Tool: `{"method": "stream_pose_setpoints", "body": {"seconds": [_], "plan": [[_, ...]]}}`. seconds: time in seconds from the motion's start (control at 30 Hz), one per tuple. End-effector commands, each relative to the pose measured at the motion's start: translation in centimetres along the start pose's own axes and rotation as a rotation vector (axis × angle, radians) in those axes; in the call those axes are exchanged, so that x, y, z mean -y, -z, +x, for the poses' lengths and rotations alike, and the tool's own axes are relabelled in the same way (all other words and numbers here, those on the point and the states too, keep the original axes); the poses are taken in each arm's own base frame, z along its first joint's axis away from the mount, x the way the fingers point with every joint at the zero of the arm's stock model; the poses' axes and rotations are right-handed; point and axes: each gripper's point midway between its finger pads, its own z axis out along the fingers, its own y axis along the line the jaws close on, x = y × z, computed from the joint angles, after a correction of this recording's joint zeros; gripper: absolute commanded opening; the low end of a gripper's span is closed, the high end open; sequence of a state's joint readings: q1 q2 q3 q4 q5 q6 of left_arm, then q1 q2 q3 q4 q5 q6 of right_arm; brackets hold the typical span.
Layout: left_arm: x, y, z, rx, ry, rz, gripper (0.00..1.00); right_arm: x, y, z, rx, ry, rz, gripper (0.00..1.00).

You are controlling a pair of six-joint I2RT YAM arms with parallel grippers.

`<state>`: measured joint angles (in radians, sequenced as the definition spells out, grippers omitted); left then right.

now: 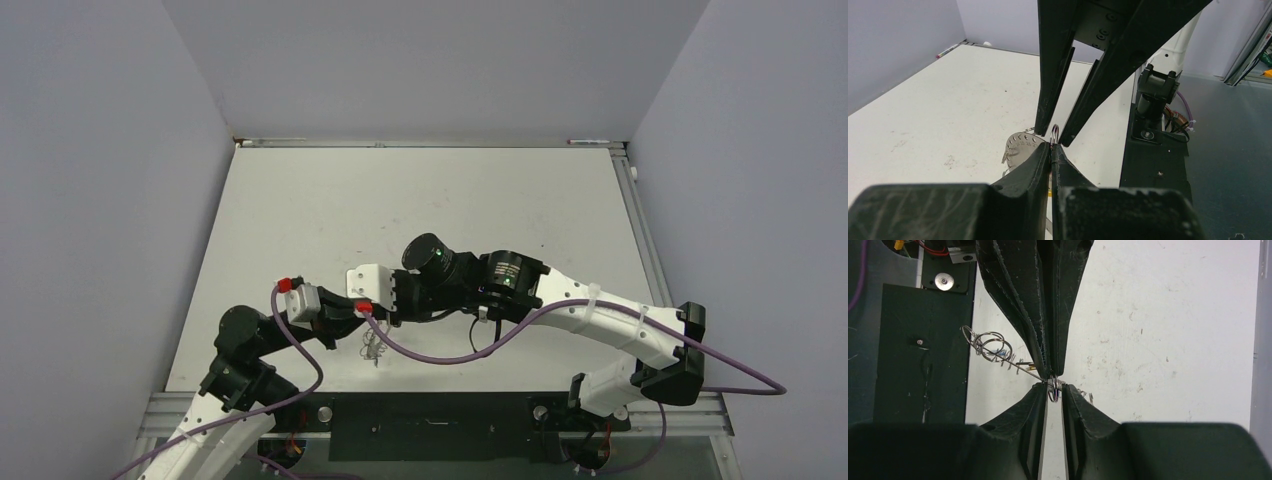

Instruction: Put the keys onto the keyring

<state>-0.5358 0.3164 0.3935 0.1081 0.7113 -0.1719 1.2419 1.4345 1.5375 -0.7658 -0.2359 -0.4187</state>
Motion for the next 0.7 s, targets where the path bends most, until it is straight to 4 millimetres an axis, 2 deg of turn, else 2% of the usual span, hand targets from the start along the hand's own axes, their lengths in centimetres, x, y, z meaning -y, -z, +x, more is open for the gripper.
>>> {"method": "stream_pose_setpoints", "body": {"seconds": [0.0,0.2,0.33,0.4,0.53,0.67], "plan": [[0.37,-0.16,-3.07,0.071,-0.054,0.009,0.00,0.88,0.46,-1.17,0.027,0.020,0.044,0.17],[0.38,-0.21,-2.91,0.066,-0.047,0.013,0.00,1.01,0.35,-1.25,0.032,0.017,0.052,0.14],[0.36,-0.22,-2.90,0.066,-0.046,0.012,0.00,1.14,0.43,-1.32,0.035,0.019,0.060,0.27],[0.35,-0.21,-2.88,0.065,-0.044,0.011,0.00,1.06,0.37,-1.27,0.032,0.019,0.057,0.28],[0.35,-0.23,-2.85,0.064,-0.043,0.012,0.00,0.91,0.29,-1.26,0.033,0.021,0.051,0.18],[0.35,-0.24,-2.85,0.064,-0.043,0.012,0.00,0.83,0.22,-1.33,0.042,0.023,0.048,0.12]]}}
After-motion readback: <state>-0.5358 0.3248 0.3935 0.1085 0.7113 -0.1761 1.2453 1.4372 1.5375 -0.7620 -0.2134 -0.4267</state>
